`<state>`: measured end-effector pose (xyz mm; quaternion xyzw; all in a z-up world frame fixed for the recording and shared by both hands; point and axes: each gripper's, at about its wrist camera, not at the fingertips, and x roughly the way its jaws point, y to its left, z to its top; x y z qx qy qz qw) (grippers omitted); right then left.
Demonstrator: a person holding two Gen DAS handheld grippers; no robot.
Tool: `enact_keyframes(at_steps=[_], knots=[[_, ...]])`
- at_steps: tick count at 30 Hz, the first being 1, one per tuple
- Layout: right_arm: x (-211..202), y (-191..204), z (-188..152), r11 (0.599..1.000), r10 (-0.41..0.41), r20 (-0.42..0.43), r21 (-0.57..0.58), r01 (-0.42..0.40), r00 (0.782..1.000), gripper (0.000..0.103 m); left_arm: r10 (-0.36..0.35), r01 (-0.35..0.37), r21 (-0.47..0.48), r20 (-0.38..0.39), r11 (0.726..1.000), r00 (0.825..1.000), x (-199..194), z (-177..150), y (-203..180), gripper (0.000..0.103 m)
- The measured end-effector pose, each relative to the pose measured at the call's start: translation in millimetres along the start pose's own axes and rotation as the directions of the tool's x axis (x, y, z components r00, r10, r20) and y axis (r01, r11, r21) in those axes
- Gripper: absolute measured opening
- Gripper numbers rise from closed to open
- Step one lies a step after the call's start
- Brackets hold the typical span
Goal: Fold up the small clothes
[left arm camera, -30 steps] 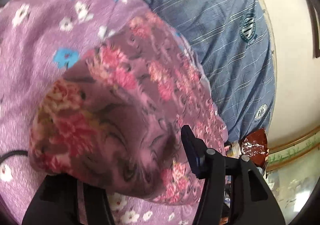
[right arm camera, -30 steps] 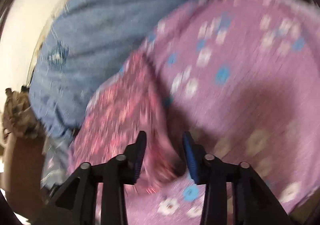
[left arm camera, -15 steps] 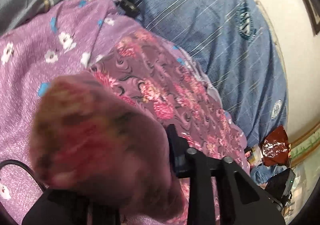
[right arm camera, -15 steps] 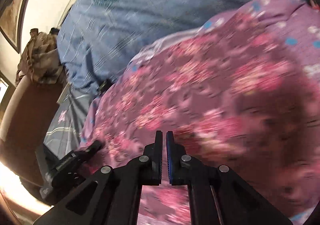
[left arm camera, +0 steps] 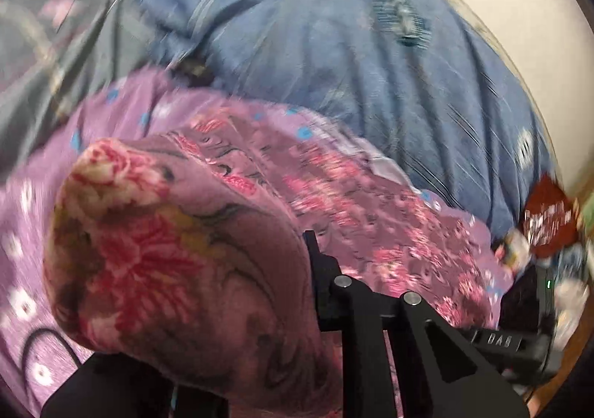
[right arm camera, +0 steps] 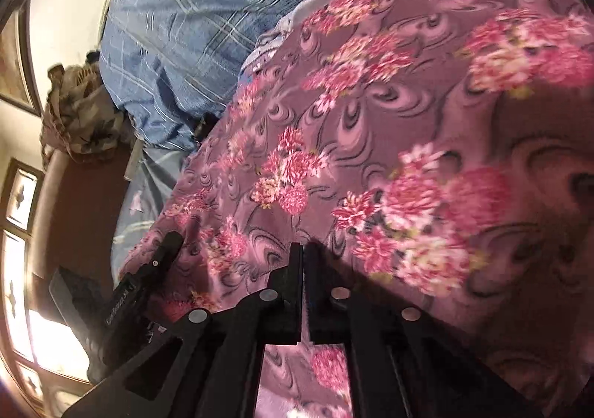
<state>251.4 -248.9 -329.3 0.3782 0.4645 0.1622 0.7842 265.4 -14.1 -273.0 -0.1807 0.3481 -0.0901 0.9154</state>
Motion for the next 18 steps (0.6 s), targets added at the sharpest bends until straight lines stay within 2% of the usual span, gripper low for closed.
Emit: enact_keyframes(at_steps=[3, 5, 8, 11, 13, 15, 16, 17, 18], knots=[[-30, -13, 12, 1.0, -0.018, 0.087, 0.018, 0.017, 0.996, 0.008, -0.005, 0.004, 0.108, 0.008, 0.994, 1.0, -10, 4, -33, 0.014], [-53, -30, 19, 0.998, -0.002, 0.147, 0.055, -0.006, 0.989, 0.009, -0.017, 0.015, 0.172, 0.008, 0.985, 1.0, -15, 6, -57, 0.014], [-82, -57, 24, 0.993, 0.015, 0.212, 0.112, -0.04, 0.977, 0.009, -0.053, 0.049, 0.288, 0.004, 0.956, 0.999, -21, 2, -109, 0.014], [-120, -87, 29, 0.984, 0.027, 0.293, 0.16, -0.077, 0.956, 0.009, -0.073, 0.071, 0.391, -0.012, 0.917, 0.997, -19, -12, -158, 0.014], [-139, -100, 31, 0.98, 0.039, 0.335, 0.169, -0.101, 0.941, 0.009, -0.086, 0.096, 0.453, -0.044, 0.886, 0.995, -10, -31, -193, 0.014], [-153, -112, 32, 0.975, 0.052, 0.367, 0.181, -0.126, 0.929, 0.009, -0.079, 0.129, 0.487, -0.121, 0.864, 0.99, 11, -57, -223, 0.015], [-155, -115, 33, 0.973, 0.058, 0.373, 0.186, -0.136, 0.926, 0.01, -0.064, 0.145, 0.5, -0.176, 0.854, 0.982, 28, -75, -235, 0.018], [-159, -122, 34, 0.967, 0.071, 0.375, 0.201, -0.156, 0.924, 0.014, -0.033, 0.14, 0.516, -0.211, 0.845, 0.977, 42, -88, -240, 0.023], [-159, -125, 36, 0.963, 0.075, 0.372, 0.213, -0.164, 0.925, 0.018, 0.006, 0.121, 0.54, -0.228, 0.833, 0.974, 53, -99, -242, 0.024]])
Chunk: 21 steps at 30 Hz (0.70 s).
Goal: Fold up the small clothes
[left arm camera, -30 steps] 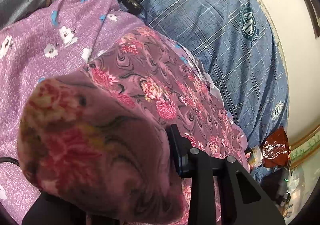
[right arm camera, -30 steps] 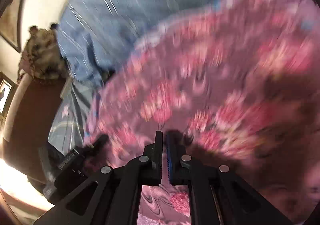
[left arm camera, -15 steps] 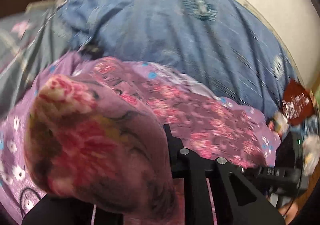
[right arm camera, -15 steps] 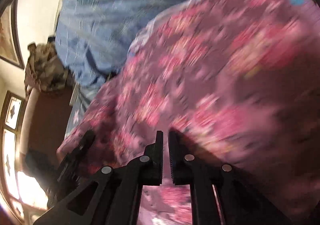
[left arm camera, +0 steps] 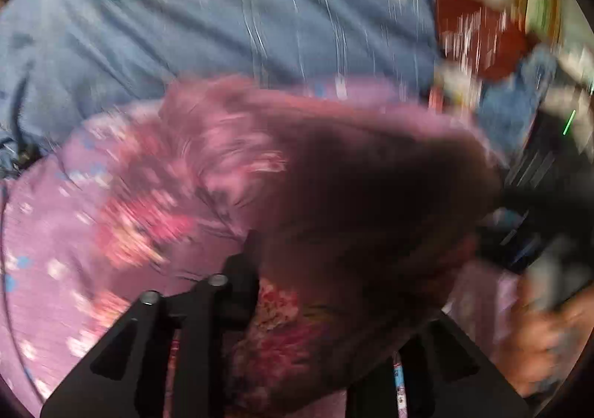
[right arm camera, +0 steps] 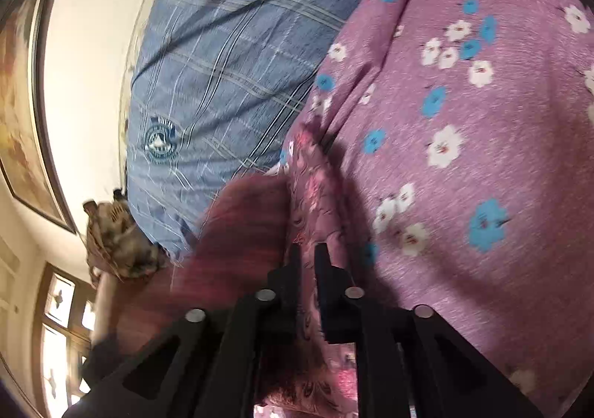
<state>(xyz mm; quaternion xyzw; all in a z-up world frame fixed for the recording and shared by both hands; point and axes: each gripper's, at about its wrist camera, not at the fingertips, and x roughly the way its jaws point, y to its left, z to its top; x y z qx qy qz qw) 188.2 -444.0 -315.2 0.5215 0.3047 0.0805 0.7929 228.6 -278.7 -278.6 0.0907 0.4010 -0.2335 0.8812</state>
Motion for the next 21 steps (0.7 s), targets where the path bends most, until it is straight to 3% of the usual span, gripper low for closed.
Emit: enact_keyframes(at_steps=[1, 2, 3, 4, 5, 7, 10, 13, 15, 18, 21], knots=[[-1, -3, 3, 1.0, 0.004, -0.003, 0.018, -0.004, 1.0, 0.034, 0.03, -0.03, 0.033, -0.004, 0.999, 1.0, 7, -7, -6, 0.026], [1, -6, 4, 0.999, 0.014, -0.01, 0.046, -0.013, 1.0, 0.049, 0.057, -0.061, 0.09, 0.053, 0.994, 0.997, 2, -14, -13, 0.032], [3, -6, 5, 0.998, 0.021, -0.015, 0.055, -0.02, 1.0, 0.053, 0.047, -0.057, 0.127, 0.074, 0.99, 0.996, -3, -16, -17, 0.039], [4, -5, 4, 0.998, 0.026, -0.022, 0.053, -0.025, 0.999, 0.054, 0.01, -0.02, 0.149, 0.068, 0.989, 0.998, -7, -17, -17, 0.059], [7, -3, 3, 0.999, 0.025, -0.031, 0.041, -0.023, 0.999, 0.054, -0.057, 0.049, 0.15, 0.049, 0.988, 0.997, -14, -17, -12, 0.065], [13, 4, 1, 1.0, 0.01, -0.04, 0.014, -0.009, 0.999, 0.054, -0.099, 0.09, 0.132, 0.064, 0.987, 0.993, -28, -16, -4, 0.066], [13, 10, -3, 1.0, -0.012, -0.018, -0.015, 0.012, 1.0, 0.053, -0.098, 0.083, 0.114, 0.132, 0.99, 0.986, -60, -18, 18, 0.072], [-7, 35, -9, 0.986, -0.055, 0.126, -0.151, 0.074, 0.991, 0.049, -0.066, 0.05, 0.085, 0.189, 0.995, 0.98, -82, -20, 38, 0.072], [-23, 61, -19, 0.955, -0.001, 0.231, -0.288, 0.07, 0.973, 0.043, -0.073, 0.061, 0.057, 0.227, 0.996, 0.971, -91, -19, 57, 0.072], [-19, 79, -29, 0.926, 0.105, 0.15, -0.375, -0.042, 0.983, 0.037, -0.034, 0.029, 0.021, 0.286, 0.999, 0.958, -98, -18, 83, 0.078], [2, 98, -46, 0.888, 0.1, 0.041, -0.454, -0.07, 0.994, 0.034, 0.059, -0.052, -0.034, 0.238, 0.998, 0.97, -74, -19, 106, 0.078]])
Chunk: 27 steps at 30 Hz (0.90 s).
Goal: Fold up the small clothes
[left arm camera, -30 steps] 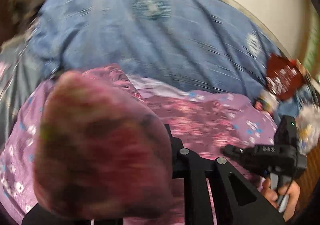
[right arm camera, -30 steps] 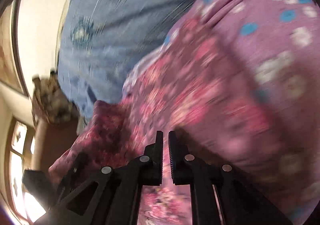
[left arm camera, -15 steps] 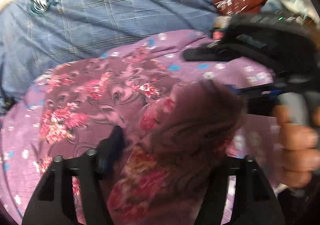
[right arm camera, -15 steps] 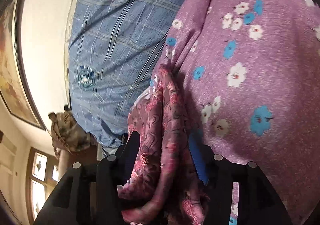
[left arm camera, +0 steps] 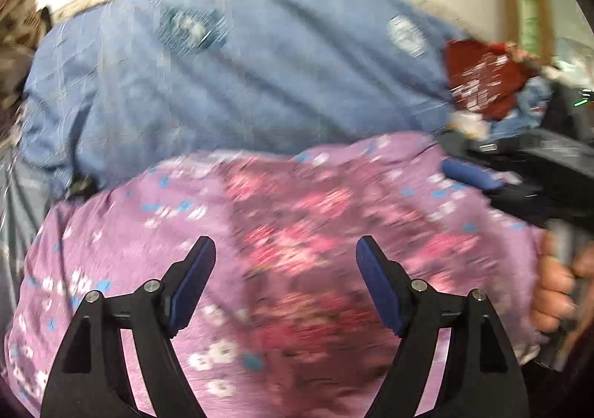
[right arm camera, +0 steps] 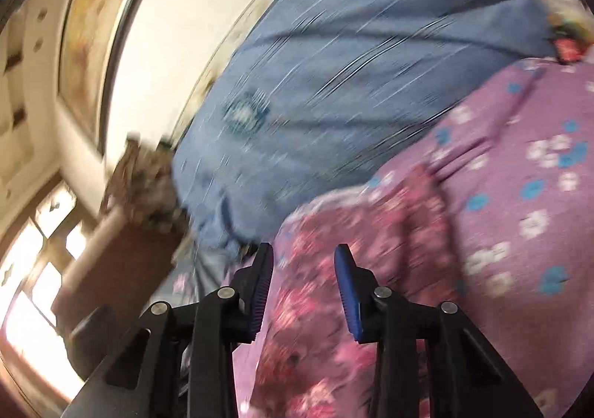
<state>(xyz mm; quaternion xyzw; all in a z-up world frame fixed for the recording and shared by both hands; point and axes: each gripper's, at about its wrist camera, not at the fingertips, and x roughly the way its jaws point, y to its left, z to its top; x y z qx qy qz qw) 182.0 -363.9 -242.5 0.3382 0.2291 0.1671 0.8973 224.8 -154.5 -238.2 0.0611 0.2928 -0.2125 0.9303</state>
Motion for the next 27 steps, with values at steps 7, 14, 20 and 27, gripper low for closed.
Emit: enact_keyframes(at_steps=[7, 14, 20, 27], knots=[[65, -33, -37, 0.948, -0.311, -0.316, -0.033, 0.317, 0.896, 0.006, 0.065, -0.07, -0.016, -0.198, 0.997, 0.978, 55, -30, 10, 0.079], [57, -45, -31, 0.951, -0.262, -0.307, 0.079, 0.299, 0.915, 0.004, 0.057, -0.059, -0.004, -0.205, 0.998, 0.977, 52, -26, 14, 0.079], [65, -19, -12, 0.95, -0.288, -0.242, 0.052, 0.308, 0.927, 0.013, 0.053, -0.055, -0.004, -0.208, 0.998, 0.977, 53, -25, 14, 0.079], [121, -9, 20, 0.934, -0.345, -0.266, -0.007, 0.356, 0.9, 0.018, 0.043, -0.046, -0.009, -0.212, 0.999, 0.976, 58, -25, 16, 0.079]])
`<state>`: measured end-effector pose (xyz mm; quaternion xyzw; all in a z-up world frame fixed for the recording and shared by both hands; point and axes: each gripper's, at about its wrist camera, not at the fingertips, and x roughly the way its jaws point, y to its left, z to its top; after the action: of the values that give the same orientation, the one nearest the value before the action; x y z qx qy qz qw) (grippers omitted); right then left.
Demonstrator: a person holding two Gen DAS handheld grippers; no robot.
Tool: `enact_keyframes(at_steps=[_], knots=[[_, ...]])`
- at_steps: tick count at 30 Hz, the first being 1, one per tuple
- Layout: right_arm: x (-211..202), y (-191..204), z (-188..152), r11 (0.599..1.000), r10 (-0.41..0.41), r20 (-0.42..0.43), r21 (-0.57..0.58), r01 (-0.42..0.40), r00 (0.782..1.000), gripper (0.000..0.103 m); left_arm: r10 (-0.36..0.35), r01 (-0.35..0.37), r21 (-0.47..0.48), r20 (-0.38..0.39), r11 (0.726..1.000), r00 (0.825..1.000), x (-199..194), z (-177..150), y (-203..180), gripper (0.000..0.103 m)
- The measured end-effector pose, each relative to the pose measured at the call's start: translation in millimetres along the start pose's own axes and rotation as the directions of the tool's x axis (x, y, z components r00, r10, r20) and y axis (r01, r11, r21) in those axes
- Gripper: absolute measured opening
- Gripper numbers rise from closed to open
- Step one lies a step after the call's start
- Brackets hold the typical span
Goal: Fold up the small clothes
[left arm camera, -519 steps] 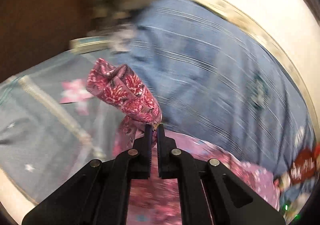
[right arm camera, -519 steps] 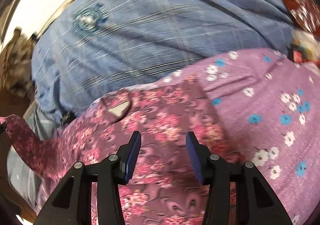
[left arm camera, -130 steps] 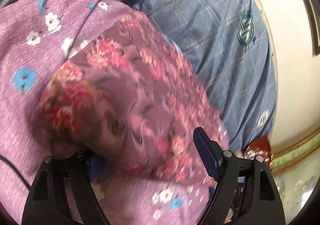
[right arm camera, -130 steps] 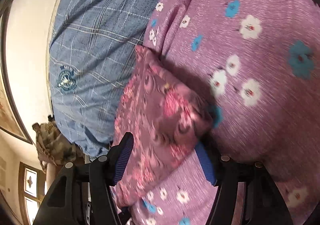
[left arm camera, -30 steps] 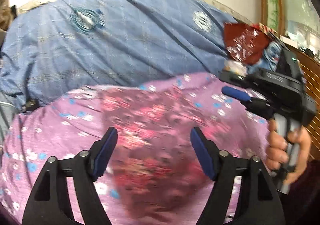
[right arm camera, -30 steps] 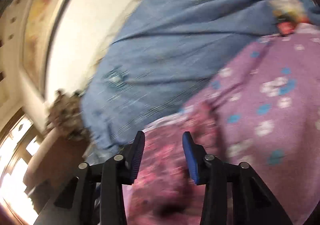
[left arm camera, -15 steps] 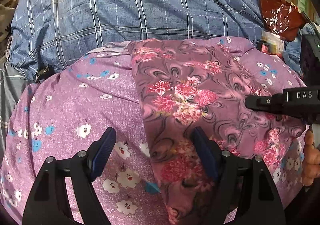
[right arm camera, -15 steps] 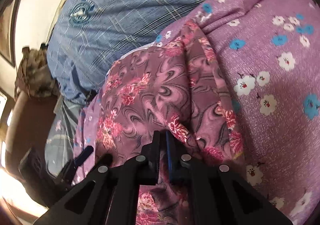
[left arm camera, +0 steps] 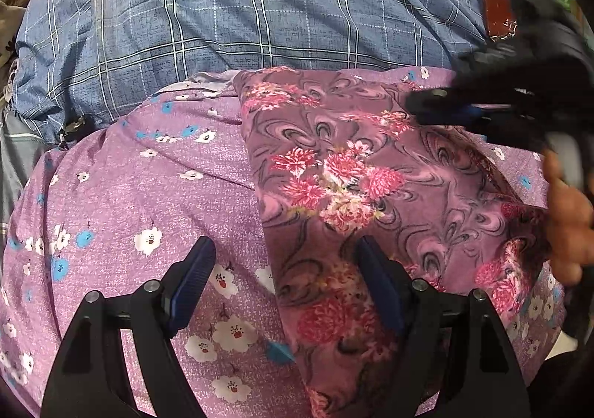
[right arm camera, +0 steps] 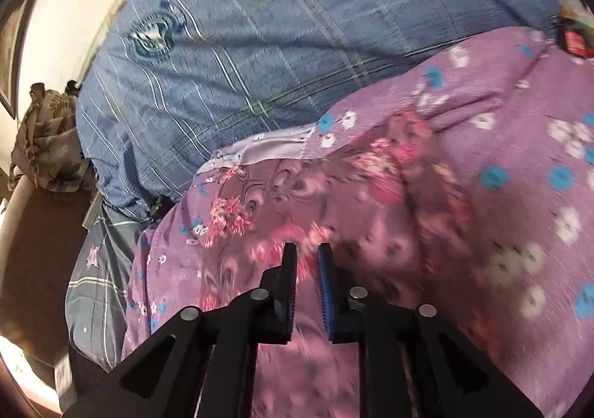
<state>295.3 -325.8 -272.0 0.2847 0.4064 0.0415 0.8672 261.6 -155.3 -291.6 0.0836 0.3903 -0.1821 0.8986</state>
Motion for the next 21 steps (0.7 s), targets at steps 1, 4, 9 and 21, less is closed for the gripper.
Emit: enact_keyframes(at_steps=[1, 4, 9, 21], knots=[[10, 0, 5, 1.0, -0.023, -0.024, 0.0, 0.023, 0.999, 0.02, -0.002, 0.002, -0.001, -0.001, 1.0, 1.0, 1, 0, 0, 0.079], [35, -14, 17, 0.991, -0.137, -0.034, -0.009, 0.136, 0.99, 0.01, -0.006, 0.006, -0.001, -0.003, 1.0, 1.0, 3, 1, 1, 0.08], [36, -61, 31, 0.985, -0.103, -0.001, 0.141, 0.102, 0.995, 0.0, -0.018, 0.018, -0.007, -0.005, 1.0, 1.0, 4, 2, 1, 0.081], [-65, -31, -21, 1.0, -0.015, 0.113, 0.025, 0.012, 0.993, 0.015, 0.022, -0.016, -0.123, 0.046, 0.992, 0.999, -6, 15, 40, 0.081]])
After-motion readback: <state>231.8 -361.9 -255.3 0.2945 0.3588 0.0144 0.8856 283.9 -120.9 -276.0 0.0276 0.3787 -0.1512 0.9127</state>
